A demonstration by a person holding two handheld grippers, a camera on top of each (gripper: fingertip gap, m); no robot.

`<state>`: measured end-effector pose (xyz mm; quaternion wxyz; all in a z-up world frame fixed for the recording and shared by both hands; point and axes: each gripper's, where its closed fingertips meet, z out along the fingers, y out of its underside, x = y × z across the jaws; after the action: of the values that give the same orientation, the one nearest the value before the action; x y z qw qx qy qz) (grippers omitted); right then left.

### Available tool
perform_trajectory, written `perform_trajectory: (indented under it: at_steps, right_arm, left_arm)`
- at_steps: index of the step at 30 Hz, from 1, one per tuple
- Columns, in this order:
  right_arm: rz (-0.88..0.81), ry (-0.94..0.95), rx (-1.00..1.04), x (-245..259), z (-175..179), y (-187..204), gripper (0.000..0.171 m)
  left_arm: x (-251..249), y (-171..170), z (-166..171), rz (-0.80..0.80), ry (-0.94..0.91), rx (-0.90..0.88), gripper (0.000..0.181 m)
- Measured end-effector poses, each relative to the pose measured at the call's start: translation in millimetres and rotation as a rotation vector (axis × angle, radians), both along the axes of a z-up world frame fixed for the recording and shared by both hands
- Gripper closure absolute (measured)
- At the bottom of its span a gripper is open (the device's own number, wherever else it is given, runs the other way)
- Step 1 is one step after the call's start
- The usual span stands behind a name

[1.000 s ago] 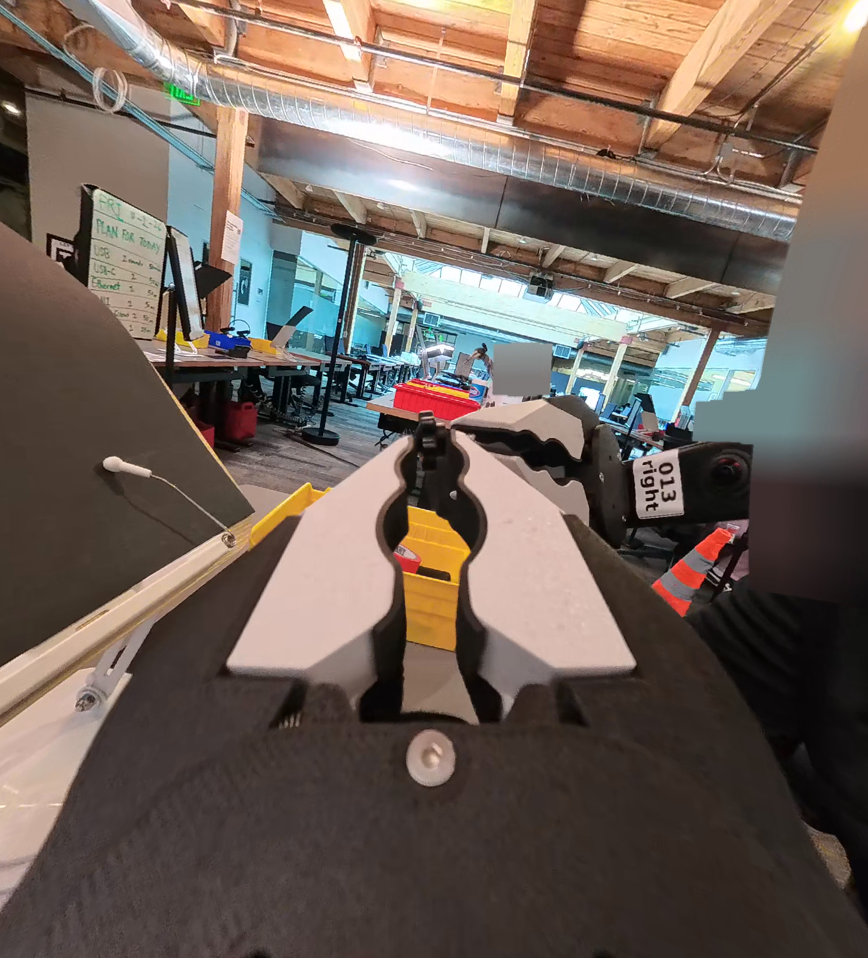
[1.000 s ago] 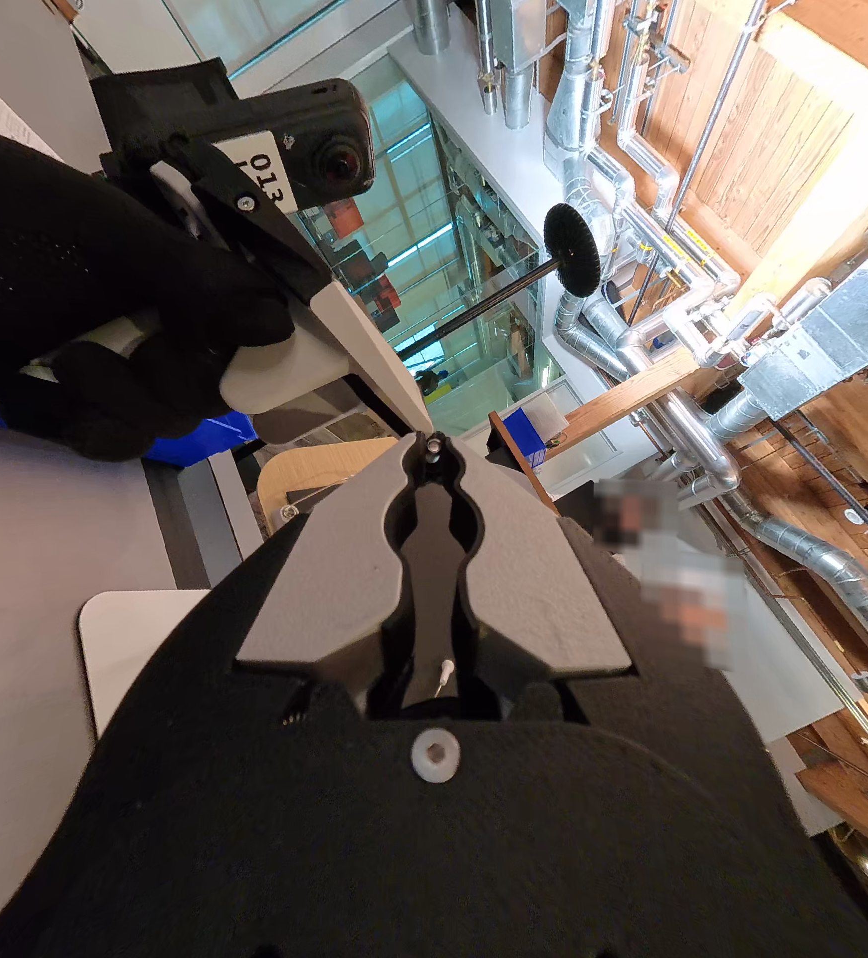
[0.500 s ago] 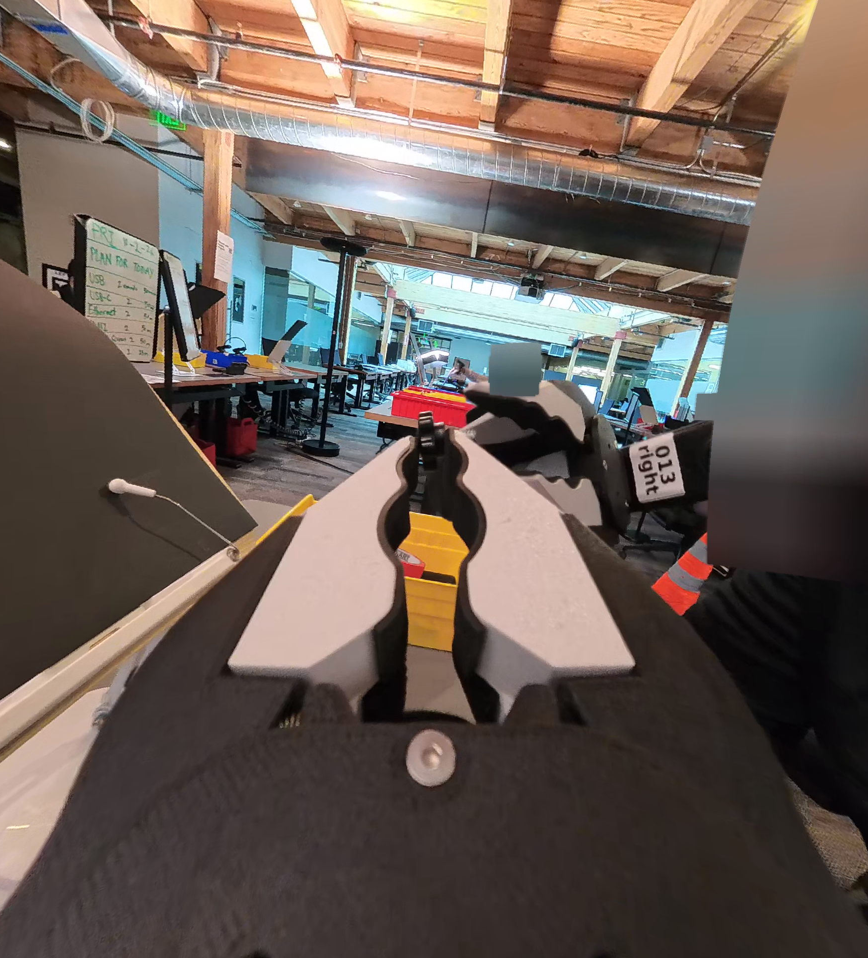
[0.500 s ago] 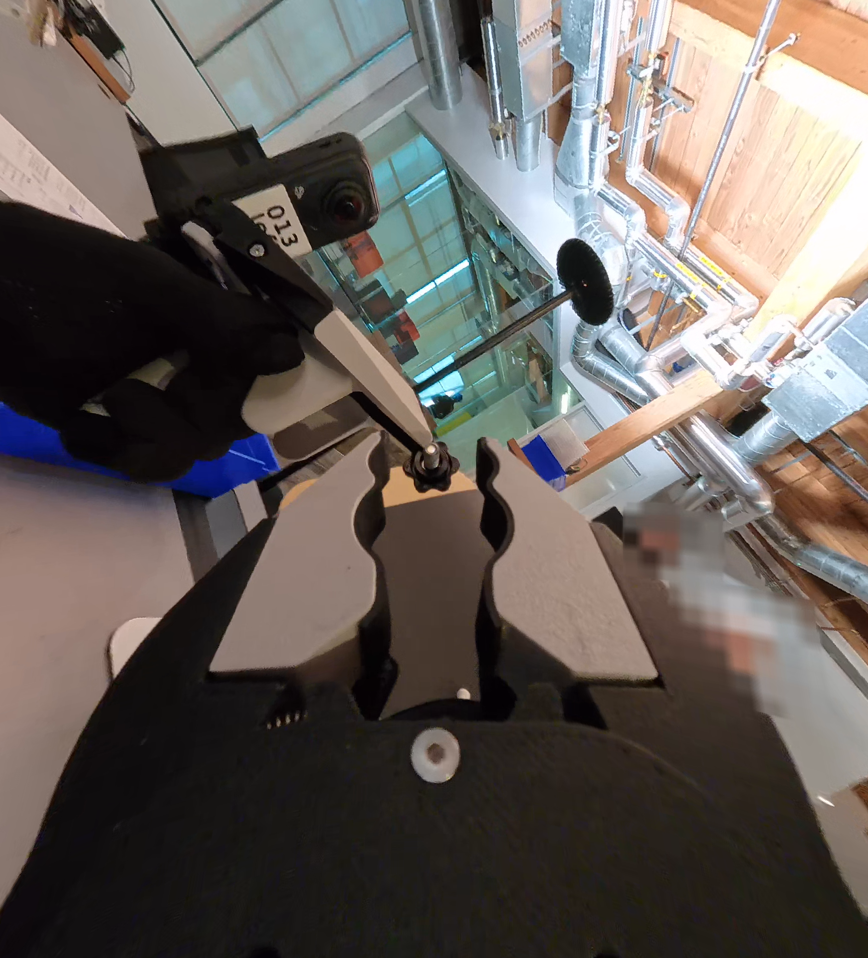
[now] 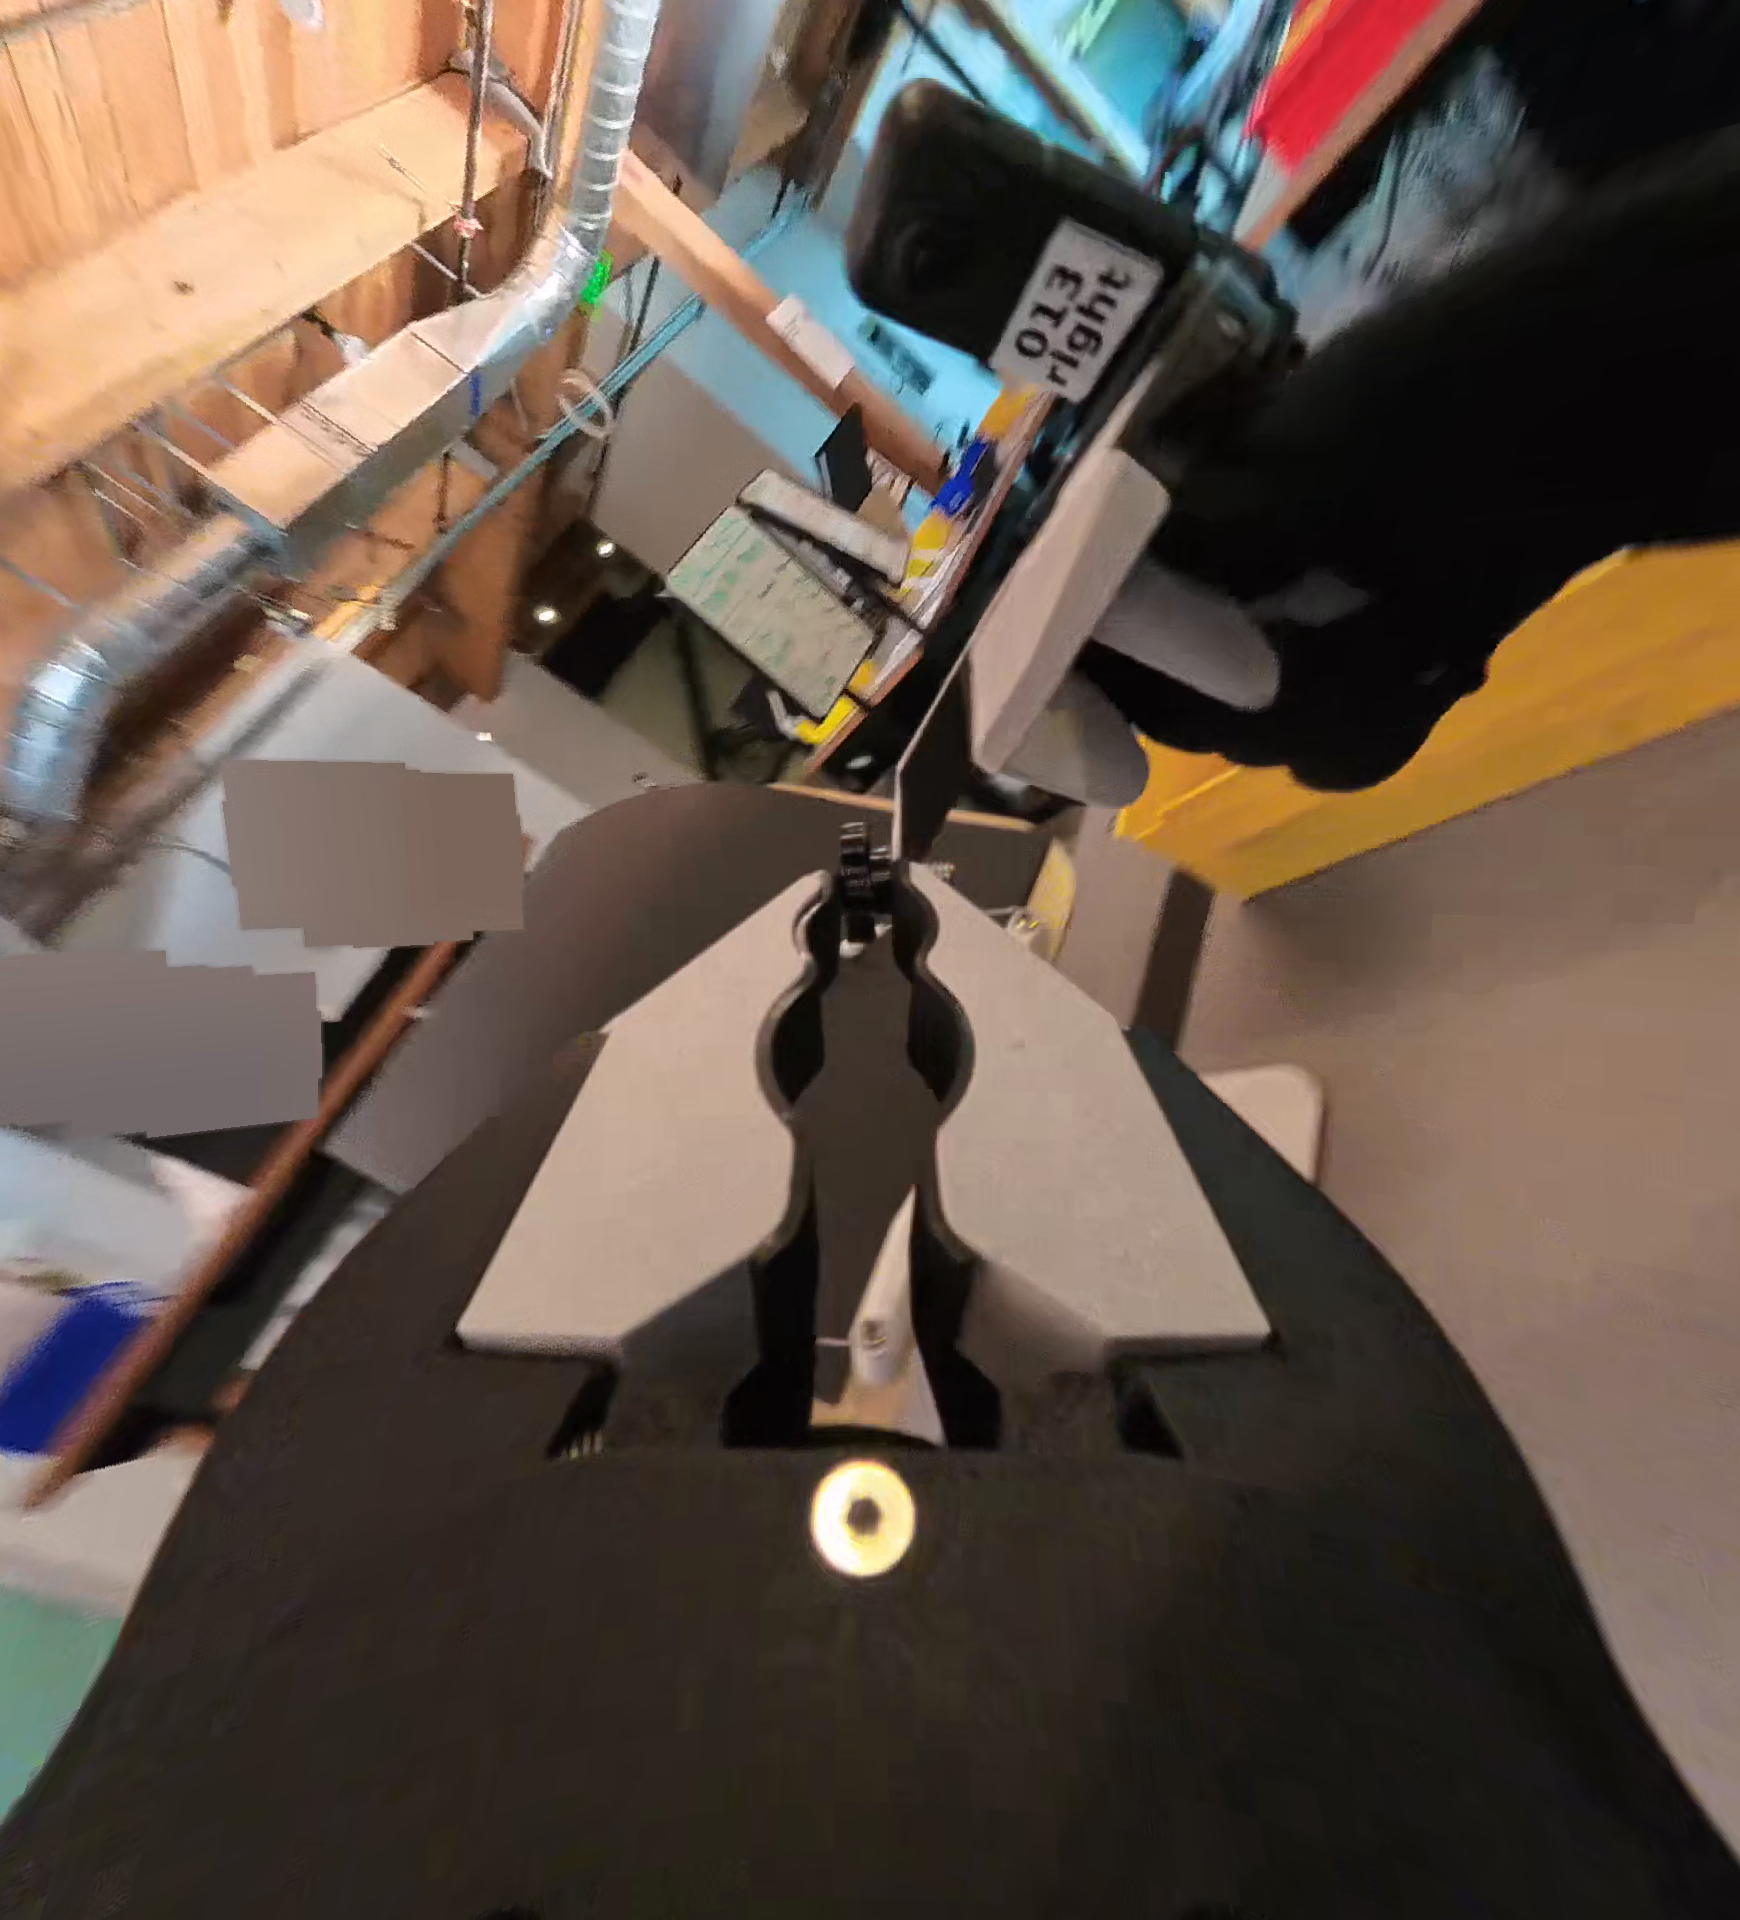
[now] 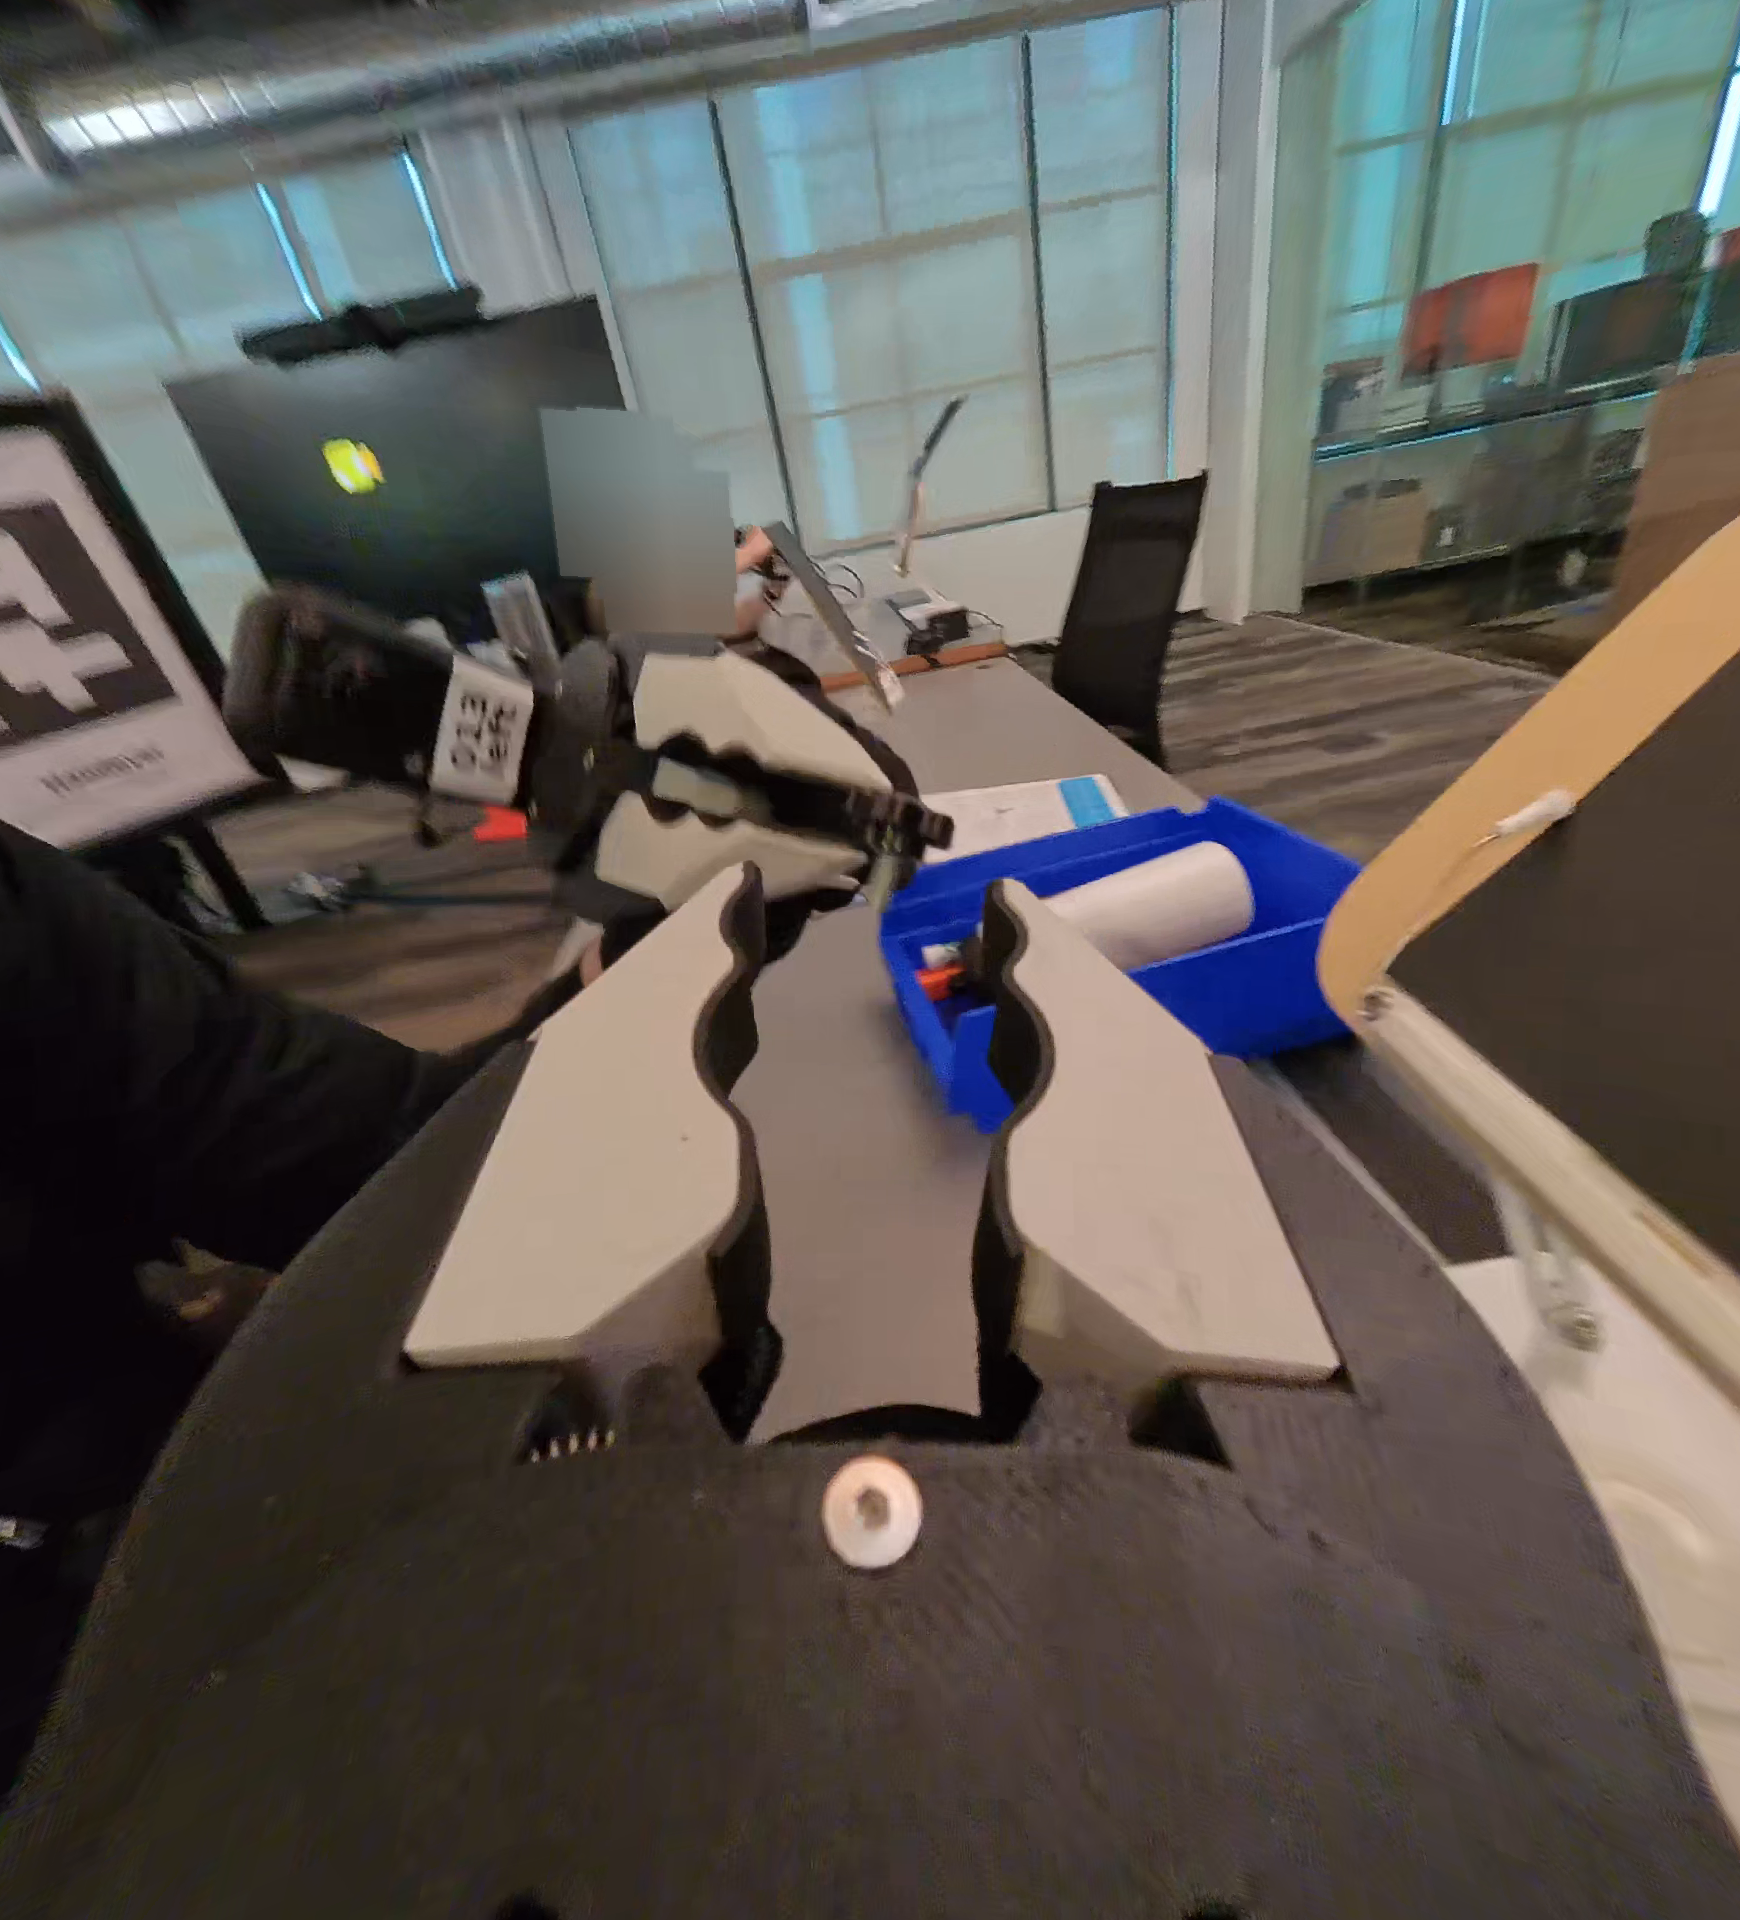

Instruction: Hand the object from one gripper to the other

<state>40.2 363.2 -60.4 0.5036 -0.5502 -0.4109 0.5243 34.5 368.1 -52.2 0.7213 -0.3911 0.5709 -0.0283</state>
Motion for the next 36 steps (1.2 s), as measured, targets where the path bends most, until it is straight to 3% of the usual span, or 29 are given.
perform_trajectory:
  at_steps: [6, 12, 15, 27, 29, 32, 36]
  right_arm:
    - [0.06, 0.069, -0.125, 5, -1, 5, 0.132]
    - [0.055, 0.039, -0.11, 5, -8, 7, 0.138]
    - [0.063, 0.04, -0.092, 5, -8, 6, 0.15]
    - [0.027, 0.044, -0.008, 2, -4, 6, 0.151]
    - [0.001, 0.057, 0.024, 5, 0, 8, 0.151]
    - [-0.044, 0.068, 0.12, 15, 10, 8, 0.151]
    - [-0.191, -0.025, 0.425, 25, 19, 4, 0.151]
  left_arm:
    - [14, 5, -11, 0.16, 0.158, 0.236, 0.174]
    - [24, 0, -12, 0.164, 0.172, 0.27, 0.174]
    - [27, -2, -13, 0.158, 0.178, 0.269, 0.174]
    - [25, -1, -12, 0.148, 0.154, 0.231, 0.173]
    - [24, -3, -10, 0.104, 0.105, 0.138, 0.172]
    - [20, -15, 9, -0.05, -0.084, -0.132, 0.147]
    - [4, -7, 32, -0.225, -0.359, -0.559, 0.135]
